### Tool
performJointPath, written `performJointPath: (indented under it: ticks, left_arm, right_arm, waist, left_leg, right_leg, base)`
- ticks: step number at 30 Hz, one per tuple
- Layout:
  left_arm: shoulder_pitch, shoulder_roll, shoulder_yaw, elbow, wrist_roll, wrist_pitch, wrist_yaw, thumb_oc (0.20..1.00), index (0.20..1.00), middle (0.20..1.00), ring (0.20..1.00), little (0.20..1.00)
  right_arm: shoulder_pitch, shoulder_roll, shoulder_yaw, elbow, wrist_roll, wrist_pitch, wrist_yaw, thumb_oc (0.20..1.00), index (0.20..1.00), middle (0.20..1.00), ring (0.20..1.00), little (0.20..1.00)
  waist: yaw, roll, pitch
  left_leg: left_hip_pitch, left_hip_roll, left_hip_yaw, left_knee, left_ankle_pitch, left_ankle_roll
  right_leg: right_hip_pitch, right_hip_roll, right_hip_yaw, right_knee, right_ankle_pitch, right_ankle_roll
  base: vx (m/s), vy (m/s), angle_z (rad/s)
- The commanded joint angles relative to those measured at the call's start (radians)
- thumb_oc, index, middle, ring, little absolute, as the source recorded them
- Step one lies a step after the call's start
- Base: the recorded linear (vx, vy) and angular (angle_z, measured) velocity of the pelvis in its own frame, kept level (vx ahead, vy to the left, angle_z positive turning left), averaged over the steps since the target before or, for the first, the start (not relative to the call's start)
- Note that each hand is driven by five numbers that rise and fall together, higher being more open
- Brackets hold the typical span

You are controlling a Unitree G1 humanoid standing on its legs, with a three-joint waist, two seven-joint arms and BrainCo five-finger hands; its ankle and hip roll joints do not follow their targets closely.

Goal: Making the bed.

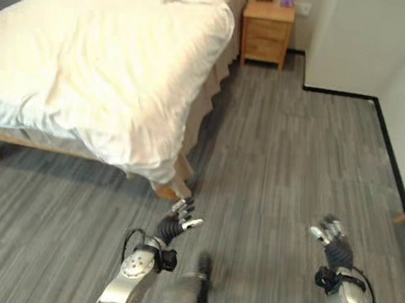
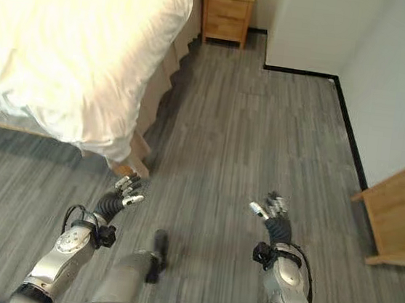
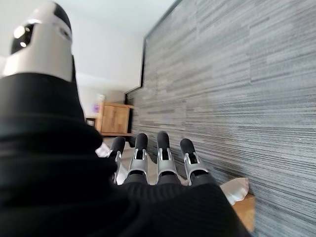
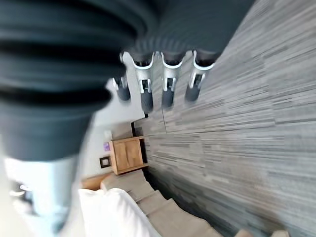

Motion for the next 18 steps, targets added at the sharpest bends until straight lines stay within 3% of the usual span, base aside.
performJointPath:
  ticks: [1,3,5,6,7,8,9,12,14,16,18]
  left_arm:
    - [-0.051,0.015,-0.011,-0.058,0.026,-0.044,-0.031,1.0,1.0,1.0,1.0,1.0]
    - [-0.064,0.016,-0.038,-0.053,0.022,-0.045,-0.037,1.0,1.0,1.0,1.0,1.0]
    - [-0.074,0.022,-0.064,-0.055,0.043,-0.036,-0.035,1.0,1.0,1.0,1.0,1.0]
    - [-0.088,0.029,-0.075,-0.061,0.038,-0.035,-0.032,1.0,1.0,1.0,1.0,1.0]
    - [-0.097,0.027,-0.077,-0.068,0.029,-0.036,-0.029,1.0,1.0,1.0,1.0,1.0]
    - [-0.121,0.039,-0.074,-0.063,0.033,-0.035,-0.026,1.0,1.0,1.0,1.0,1.0]
    - [-0.119,0.045,-0.066,-0.067,0.026,-0.036,-0.025,1.0,1.0,1.0,1.0,1.0]
    - [-0.113,0.055,-0.052,-0.074,0.008,-0.036,-0.028,1.0,1.0,1.0,1.0,1.0]
    - [-0.108,0.053,-0.046,-0.069,-0.003,-0.037,-0.032,1.0,1.0,1.0,1.0,1.0]
    - [-0.113,0.044,-0.039,-0.05,0.003,-0.044,-0.037,1.0,1.0,1.0,1.0,1.0]
    - [-0.12,0.038,-0.029,-0.034,0.023,-0.052,-0.034,1.0,1.0,1.0,1.0,1.0]
  right_arm:
    - [0.008,-0.002,-0.056,-0.107,-0.035,-0.031,0.032,1.0,1.0,1.0,1.0,1.0]
    - [0.013,0.022,-0.03,-0.115,-0.03,-0.033,0.04,1.0,1.0,1.0,1.0,1.0]
    - [0.006,0.039,-0.008,-0.094,-0.039,-0.025,0.036,1.0,1.0,1.0,1.0,1.0]
    - [-0.005,0.048,0.006,-0.102,-0.026,-0.022,0.033,1.0,1.0,1.0,1.0,1.0]
    - [-0.011,0.064,0.019,-0.106,0.001,-0.027,0.043,1.0,1.0,1.0,1.0,1.0]
    - [-0.02,0.058,0.04,-0.099,-0.041,-0.014,0.051,1.0,1.0,1.0,1.0,1.0]
    - [-0.018,0.059,0.038,-0.106,-0.039,-0.012,0.052,1.0,1.0,1.0,1.0,1.0]
    - [0.005,0.059,0.019,-0.108,-0.013,-0.012,0.066,1.0,1.0,1.0,1.0,1.0]
    - [0.021,0.063,0.001,-0.098,-0.004,-0.013,0.06,1.0,1.0,1.0,1.0,1.0]
    - [0.047,0.068,-0.023,-0.099,-0.005,-0.014,0.058,1.0,1.0,1.0,1.0,1.0]
    - [0.074,0.064,-0.037,-0.121,-0.02,-0.01,0.07,1.0,1.0,1.0,1.0,1.0]
  waist:
    - [0.002,0.004,-0.07]
    - [0.003,-0.025,-0.086]
    - [0.015,-0.072,-0.09]
    - [0.008,-0.051,-0.071]
    - [-0.005,-0.038,-0.051]
    - [-0.032,-0.005,-0.027]
    - [-0.046,0.005,-0.02]
    - [-0.089,0.021,-0.013]
    - [-0.116,0.016,-0.01]
    - [-0.152,0.009,-0.016]
    - [-0.168,0.005,-0.028]
  left_leg:
    - [0.131,0.123,0.016,-0.071,0.225,-0.063]
    - [0.145,0.104,0.057,-0.017,0.215,-0.029]
    - [0.169,0.052,0.047,0.073,0.096,0.019]
    - [0.206,0.068,0.053,0.086,0.079,0.037]
    - [0.253,0.072,0.053,0.089,0.05,0.052]
    - [0.354,0.074,0.017,0.061,0.011,0.075]
    - [0.403,0.071,0.0,0.039,0.0,0.078]
    - [0.515,0.061,-0.049,0.005,-0.044,0.058]
    - [0.565,0.055,-0.091,-0.005,-0.08,0.034]
    - [0.64,0.054,-0.148,-0.021,-0.121,-0.003]
    - [0.697,0.069,-0.182,-0.045,-0.136,-0.036]
  right_leg:
    - [-0.02,-0.078,0.052,0.074,-0.006,0.021]
    - [-0.038,-0.128,0.04,0.206,0.035,0.052]
    - [-0.122,-0.197,0.056,0.545,0.314,0.147]
    - [-0.197,-0.19,0.064,0.653,0.388,0.15]
    - [-0.273,-0.213,0.057,0.768,0.426,0.145]
    - [-0.406,-0.214,0.035,0.878,0.385,0.113]
    - [-0.468,-0.234,0.018,0.882,0.342,0.102]
    - [-0.56,-0.269,-0.054,0.688,0.253,0.084]
    - [-0.578,-0.256,-0.043,0.456,0.264,0.094]
    - [-0.585,-0.218,0.048,0.134,0.295,0.127]
    - [-0.621,-0.24,0.069,-0.03,0.355,0.167]
  base:
    - [1.0,0.131,-0.6]
    - [0.79,0.154,-0.35]
    - [0.6,0.188,-0.09]
    - [0.54,0.236,-0.1]
    - [0.71,0.284,0.15]
    - [0.78,0.28,0.41]
    - [0.83,0.204,0.36]
    - [0.63,0.009,0.74]
    - [0.66,-0.124,0.84]
    - [0.78,-0.168,0.85]
    - [0.71,-0.161,0.9]
